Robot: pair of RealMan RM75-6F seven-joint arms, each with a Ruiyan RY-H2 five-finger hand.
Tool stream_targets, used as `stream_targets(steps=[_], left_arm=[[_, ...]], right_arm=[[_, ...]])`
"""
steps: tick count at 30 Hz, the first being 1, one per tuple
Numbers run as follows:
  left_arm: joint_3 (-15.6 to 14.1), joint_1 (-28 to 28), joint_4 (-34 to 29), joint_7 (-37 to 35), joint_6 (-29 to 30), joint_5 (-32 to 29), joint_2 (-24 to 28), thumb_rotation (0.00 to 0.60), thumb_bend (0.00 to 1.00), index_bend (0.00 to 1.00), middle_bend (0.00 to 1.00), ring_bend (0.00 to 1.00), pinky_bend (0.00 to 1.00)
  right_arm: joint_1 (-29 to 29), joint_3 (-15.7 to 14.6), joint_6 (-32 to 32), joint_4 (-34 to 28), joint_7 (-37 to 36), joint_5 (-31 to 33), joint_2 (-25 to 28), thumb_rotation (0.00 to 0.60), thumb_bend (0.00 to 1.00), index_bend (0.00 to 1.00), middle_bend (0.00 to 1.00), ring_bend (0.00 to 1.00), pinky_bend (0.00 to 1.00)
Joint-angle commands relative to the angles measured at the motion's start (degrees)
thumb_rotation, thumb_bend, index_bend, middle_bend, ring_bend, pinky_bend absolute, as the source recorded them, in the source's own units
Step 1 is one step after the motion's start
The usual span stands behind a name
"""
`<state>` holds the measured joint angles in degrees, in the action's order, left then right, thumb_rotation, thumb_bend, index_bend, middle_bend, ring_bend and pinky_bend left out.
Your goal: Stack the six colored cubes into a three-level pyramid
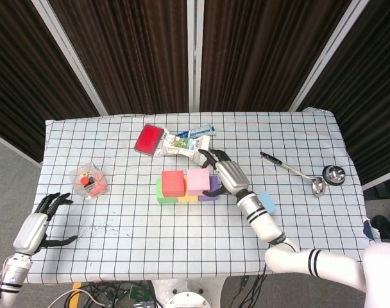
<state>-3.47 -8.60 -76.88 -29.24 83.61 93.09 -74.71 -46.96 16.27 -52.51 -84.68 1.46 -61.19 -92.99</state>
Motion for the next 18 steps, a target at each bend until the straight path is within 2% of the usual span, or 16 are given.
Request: stream_targets(steps=[1,18], left_arm=[[0.0,0.0,0.1,-0.1,0.0,0.0,0.0,0.6,0.0,0.1,0.22,0.05,0.05],[-0.2,0.2,0.3,-0.1,-0.1,-0.1,-0.2,0.6,0.0,0.1,0.21,0.05,0.05]], right_arm=[[-0.1,-0.1,0.0,0.0,0.3,0.0,-0.1,0.6,0.13,0.0,0.41,0.04,0.0],[-0.4,0.4,0.0,0.4,1.1,0.3,-0.9,0.6,0.13,0.0,0.41,0.04,0.0]])
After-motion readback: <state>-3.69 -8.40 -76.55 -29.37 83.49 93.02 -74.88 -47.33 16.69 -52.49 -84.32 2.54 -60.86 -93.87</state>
